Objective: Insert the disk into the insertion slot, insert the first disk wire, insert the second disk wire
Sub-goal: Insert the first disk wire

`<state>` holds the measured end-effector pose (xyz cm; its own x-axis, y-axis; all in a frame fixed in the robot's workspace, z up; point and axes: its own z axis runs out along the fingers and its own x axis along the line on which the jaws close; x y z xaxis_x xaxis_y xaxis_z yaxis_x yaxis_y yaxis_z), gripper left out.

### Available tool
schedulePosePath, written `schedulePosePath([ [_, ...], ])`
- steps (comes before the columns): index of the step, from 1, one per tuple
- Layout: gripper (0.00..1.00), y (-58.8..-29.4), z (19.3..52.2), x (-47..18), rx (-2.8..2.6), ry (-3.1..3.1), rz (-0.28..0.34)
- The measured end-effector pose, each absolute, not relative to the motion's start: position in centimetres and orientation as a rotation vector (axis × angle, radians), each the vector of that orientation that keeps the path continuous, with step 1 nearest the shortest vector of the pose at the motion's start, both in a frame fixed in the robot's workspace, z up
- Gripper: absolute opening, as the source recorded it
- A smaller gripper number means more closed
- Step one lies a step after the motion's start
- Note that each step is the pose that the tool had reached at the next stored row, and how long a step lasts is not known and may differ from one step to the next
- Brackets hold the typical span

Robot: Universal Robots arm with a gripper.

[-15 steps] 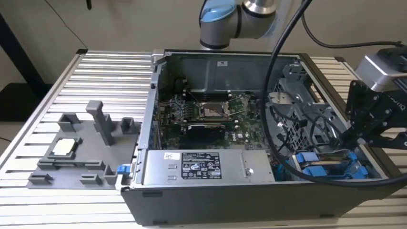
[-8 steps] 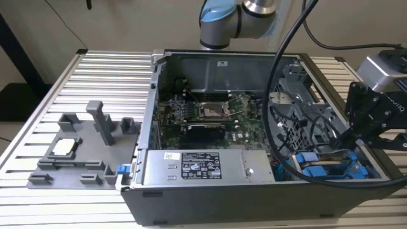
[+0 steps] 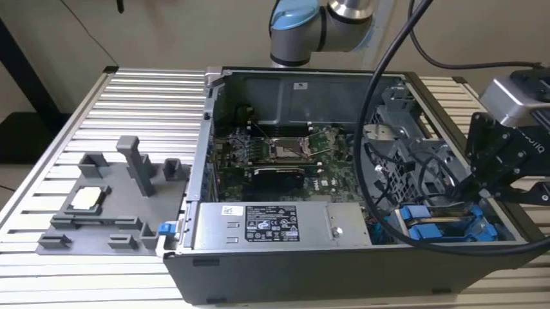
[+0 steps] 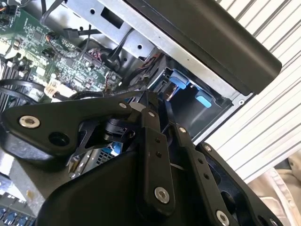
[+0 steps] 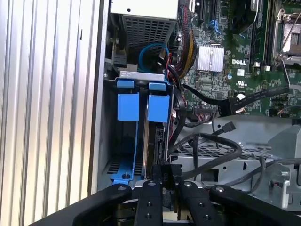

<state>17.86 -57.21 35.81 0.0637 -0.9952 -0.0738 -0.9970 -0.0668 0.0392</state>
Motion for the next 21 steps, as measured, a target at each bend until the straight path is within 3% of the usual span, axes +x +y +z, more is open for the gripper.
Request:
schedulePosePath([
  [21,0.2,-57.4,34.7,18.1,-2.266,2.141,0.129],
])
